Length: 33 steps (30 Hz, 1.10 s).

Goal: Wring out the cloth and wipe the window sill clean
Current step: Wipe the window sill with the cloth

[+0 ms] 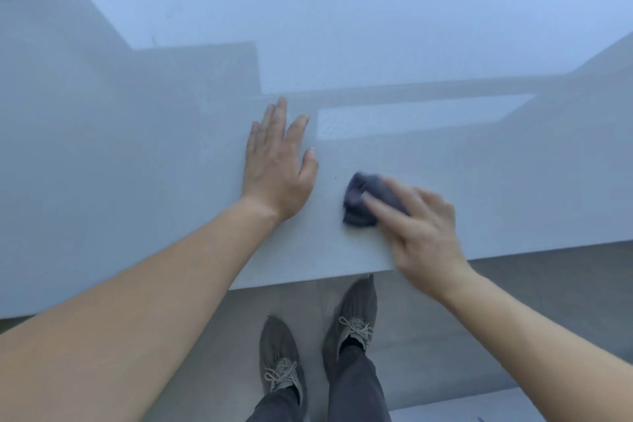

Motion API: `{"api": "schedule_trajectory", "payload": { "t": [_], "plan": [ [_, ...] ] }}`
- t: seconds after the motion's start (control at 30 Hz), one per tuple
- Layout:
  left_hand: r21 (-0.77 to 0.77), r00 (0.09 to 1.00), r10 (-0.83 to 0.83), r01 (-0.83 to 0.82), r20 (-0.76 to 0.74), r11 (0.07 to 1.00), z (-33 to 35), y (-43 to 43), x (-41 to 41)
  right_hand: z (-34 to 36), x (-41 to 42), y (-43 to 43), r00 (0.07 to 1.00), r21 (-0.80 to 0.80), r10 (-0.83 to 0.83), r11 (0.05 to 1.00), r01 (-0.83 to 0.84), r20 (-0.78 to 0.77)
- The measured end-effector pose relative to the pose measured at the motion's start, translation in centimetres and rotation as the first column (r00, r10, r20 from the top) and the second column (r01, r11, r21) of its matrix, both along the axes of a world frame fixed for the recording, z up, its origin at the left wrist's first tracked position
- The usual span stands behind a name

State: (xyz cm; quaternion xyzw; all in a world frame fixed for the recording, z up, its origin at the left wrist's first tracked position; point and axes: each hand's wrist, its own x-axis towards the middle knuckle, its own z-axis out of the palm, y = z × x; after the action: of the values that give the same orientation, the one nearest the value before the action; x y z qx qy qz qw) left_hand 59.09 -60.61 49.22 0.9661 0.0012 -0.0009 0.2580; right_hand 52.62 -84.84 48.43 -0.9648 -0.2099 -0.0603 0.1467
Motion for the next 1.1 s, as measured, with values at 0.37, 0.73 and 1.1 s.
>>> {"api": "schedule_trajectory", "payload": {
  "t": [0.37,0.73,1.1],
  "plan": [
    [0.161,0.998,0.060,-0.057,-0.013,0.985,-0.9,-0.8,0.4,0.1,6.9,-1.0,0.992,0.003,0.127,0.992,-0.127,-0.017],
    [0.285,0.979,0.193,-0.168,-0.062,0.944,-0.4,-1.2,4.7,0.4,14.6,1.0,0.978,0.025,0.193,0.981,-0.192,-0.075],
    [0.336,0.972,0.193,-0.139,-0.132,0.931,-0.9,-1.3,4.9,0.3,18.9,1.7,0.962,-0.013,0.260,0.965,-0.262,-0.085]
  ]
}}
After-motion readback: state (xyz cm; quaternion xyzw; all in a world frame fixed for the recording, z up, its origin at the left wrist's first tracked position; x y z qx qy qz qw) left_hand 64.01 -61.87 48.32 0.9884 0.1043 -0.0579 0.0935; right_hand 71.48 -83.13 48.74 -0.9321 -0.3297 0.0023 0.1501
